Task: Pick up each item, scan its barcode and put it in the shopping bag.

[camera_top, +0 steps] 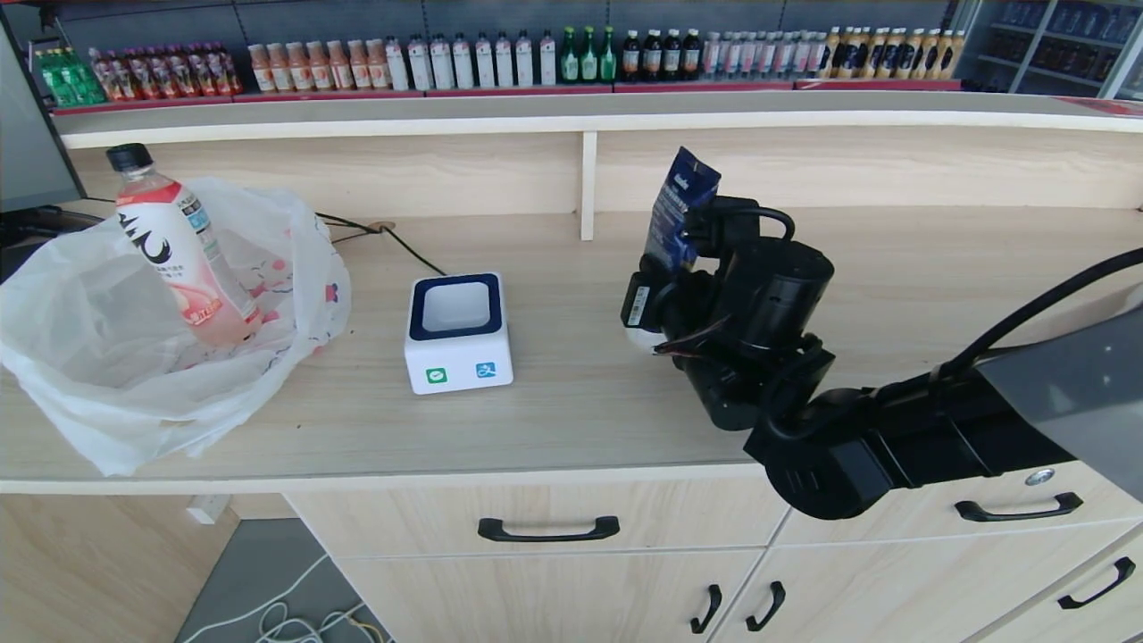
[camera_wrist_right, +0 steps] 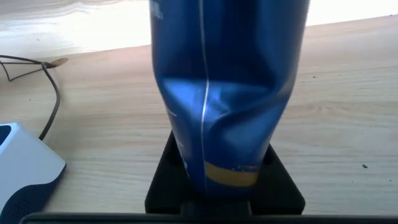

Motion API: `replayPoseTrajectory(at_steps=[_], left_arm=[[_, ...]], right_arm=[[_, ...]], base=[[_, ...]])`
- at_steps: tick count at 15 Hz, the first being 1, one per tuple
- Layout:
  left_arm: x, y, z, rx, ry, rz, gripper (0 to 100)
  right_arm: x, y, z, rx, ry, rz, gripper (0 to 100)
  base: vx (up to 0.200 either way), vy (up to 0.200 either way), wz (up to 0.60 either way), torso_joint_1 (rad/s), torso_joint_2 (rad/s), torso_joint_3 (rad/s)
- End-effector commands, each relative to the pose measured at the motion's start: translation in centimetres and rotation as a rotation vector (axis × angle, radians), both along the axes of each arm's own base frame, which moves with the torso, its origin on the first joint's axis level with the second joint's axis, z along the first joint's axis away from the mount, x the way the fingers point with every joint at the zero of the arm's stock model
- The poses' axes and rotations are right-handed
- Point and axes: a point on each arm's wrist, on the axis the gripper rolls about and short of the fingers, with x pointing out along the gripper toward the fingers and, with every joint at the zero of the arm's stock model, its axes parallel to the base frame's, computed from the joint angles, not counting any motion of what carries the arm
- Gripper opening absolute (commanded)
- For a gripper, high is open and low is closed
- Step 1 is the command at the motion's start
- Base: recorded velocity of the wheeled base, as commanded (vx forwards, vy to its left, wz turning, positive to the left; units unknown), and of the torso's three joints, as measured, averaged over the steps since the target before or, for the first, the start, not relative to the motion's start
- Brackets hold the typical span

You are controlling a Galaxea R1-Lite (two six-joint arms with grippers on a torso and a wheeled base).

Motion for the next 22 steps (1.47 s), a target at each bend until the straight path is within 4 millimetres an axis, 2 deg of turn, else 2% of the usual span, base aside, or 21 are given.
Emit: replayPoseTrajectory(at_steps=[1,4,11,13,18,22], left_arm=[[0.0,0.0,0.0,0.0,0.0,0.001,100],[0.0,0.0,0.0,0.0,0.0,0.001,100],[0.0,0.0,0.0,0.0,0.0,0.001,100],[0.0,0.0,0.0,0.0,0.0,0.001,100],[0.0,0.0,0.0,0.0,0.0,0.001,100],[0.0,0.0,0.0,0.0,0.0,0.001,100]], right_arm=[[0.0,0.0,0.0,0.0,0.0,0.001,0],[-0.1,-0.1,0.4,0.006,-0.007,0.0,0],[-1.9,-0.6,3.1,0.022,-0.091,0.008,0],[-4.1,-1.7,4.3,0.014,-0.102,0.022,0],[-9.4,-4.7,4.7,-0.006,-0.074,0.066,0],[-11.6,-6.5,5.1,0.004,-0.086,0.122,0]], base=[[0.0,0.0,0.0,0.0,0.0,0.0],[0.0,0.0,0.0,0.0,0.0,0.0],[0.0,0.0,0.0,0.0,0.0,0.0],[0.0,0.0,0.0,0.0,0.0,0.0],[0.0,0.0,0.0,0.0,0.0,0.0],[0.0,0.0,0.0,0.0,0.0,0.0]])
